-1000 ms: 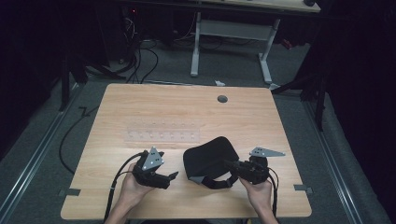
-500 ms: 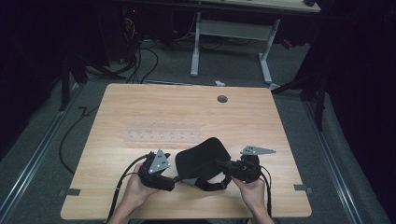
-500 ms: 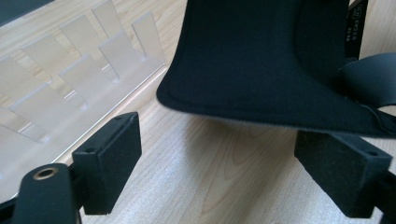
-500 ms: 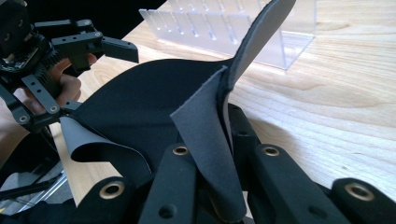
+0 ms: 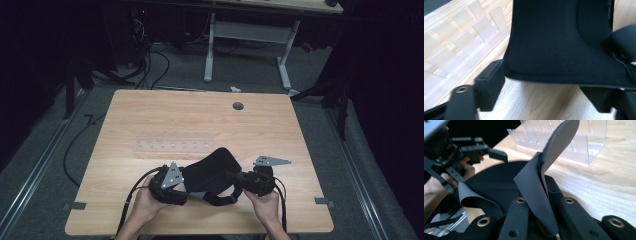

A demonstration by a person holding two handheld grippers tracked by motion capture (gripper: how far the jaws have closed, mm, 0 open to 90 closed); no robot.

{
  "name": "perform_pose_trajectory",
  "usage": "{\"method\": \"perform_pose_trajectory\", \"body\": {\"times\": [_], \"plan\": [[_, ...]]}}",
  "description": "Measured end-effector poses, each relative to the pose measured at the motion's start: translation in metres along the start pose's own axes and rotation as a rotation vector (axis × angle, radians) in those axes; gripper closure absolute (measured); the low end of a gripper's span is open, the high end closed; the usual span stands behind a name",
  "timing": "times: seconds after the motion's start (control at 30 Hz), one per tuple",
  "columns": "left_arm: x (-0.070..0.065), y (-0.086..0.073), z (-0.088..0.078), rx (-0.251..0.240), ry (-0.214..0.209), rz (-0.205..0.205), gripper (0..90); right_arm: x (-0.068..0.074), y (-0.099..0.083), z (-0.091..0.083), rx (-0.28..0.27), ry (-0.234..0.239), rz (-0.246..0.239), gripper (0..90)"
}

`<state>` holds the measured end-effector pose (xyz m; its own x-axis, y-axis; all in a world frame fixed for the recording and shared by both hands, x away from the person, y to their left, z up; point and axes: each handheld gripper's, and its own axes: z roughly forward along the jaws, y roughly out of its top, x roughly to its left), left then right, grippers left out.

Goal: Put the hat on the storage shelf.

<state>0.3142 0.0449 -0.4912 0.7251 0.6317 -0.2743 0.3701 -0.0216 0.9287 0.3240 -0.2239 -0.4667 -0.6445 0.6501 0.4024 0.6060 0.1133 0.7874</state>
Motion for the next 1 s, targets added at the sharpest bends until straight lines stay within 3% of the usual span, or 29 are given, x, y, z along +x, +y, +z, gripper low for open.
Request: {"method": "perform_pose_trajectory", "body": {"times": [0.07,0.43,0.6,0.7,0.83,1.0], "plan": [[-0.005,-0.001,0.001,-0.002,-0.032,0.003,32.3,0.003,0.001,0.0,-0.017,0.007,-0.011,83.9],[-0.007,0.005,0.002,-0.03,-0.027,0.002,41.1,0.002,0.004,0.007,-0.024,0.037,0.012,83.7],[-0.008,0.005,0.0,-0.042,-0.036,0.019,48.5,0.007,0.008,0.011,-0.014,0.032,-0.002,83.6],[-0.008,0.007,-0.004,-0.038,-0.043,0.026,59.2,0.008,0.009,0.011,-0.013,0.04,-0.001,82.8],[-0.006,0.01,-0.007,-0.014,-0.093,-0.002,67.3,0.009,0.01,0.011,-0.038,0.048,-0.006,81.1],[-0.006,0.01,-0.01,0.014,-0.127,-0.001,75.3,0.009,0.012,0.012,-0.033,0.037,-0.023,79.2]]}}
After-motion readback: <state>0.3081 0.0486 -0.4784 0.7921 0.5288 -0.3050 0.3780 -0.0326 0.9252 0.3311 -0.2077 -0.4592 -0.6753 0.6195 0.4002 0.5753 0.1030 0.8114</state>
